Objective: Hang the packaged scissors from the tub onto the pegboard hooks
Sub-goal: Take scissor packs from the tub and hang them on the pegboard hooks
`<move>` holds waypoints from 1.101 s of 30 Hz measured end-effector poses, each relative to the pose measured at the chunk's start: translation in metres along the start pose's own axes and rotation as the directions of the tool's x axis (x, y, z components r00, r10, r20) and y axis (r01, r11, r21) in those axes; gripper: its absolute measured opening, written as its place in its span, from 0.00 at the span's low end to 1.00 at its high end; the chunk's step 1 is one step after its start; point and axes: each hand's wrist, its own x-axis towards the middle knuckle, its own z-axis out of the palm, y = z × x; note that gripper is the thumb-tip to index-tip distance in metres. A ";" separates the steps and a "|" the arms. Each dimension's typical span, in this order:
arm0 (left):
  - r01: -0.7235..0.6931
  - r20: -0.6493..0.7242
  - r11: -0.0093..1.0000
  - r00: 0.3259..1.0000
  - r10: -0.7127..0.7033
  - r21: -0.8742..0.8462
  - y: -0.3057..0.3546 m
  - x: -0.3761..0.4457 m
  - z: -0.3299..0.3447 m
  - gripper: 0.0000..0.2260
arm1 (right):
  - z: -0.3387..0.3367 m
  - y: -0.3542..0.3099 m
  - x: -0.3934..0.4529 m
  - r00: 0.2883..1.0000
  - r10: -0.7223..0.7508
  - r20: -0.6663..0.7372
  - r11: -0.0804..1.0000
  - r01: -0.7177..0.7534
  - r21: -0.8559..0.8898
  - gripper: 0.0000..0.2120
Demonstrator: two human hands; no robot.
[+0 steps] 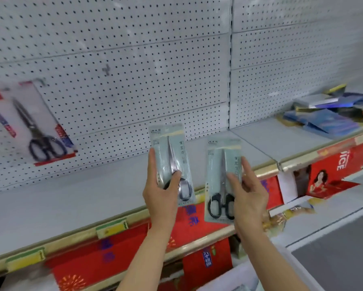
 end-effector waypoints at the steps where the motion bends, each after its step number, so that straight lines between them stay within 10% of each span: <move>1: -0.015 -0.018 1.000 1.000 0.015 -0.003 0.011 0.005 -0.004 0.35 | 0.007 -0.010 0.002 1.000 -0.016 0.019 1.000 0.016 0.000 0.24; 12: -0.224 -0.135 0.975 0.966 0.222 0.003 0.079 0.075 -0.026 0.35 | 0.087 -0.085 0.007 0.972 -0.189 0.139 0.980 0.178 0.089 0.24; 33: -0.112 -0.218 0.985 0.966 0.139 0.131 0.051 0.168 -0.038 0.36 | 0.164 -0.090 0.023 0.946 -0.208 0.250 0.975 0.179 0.134 0.24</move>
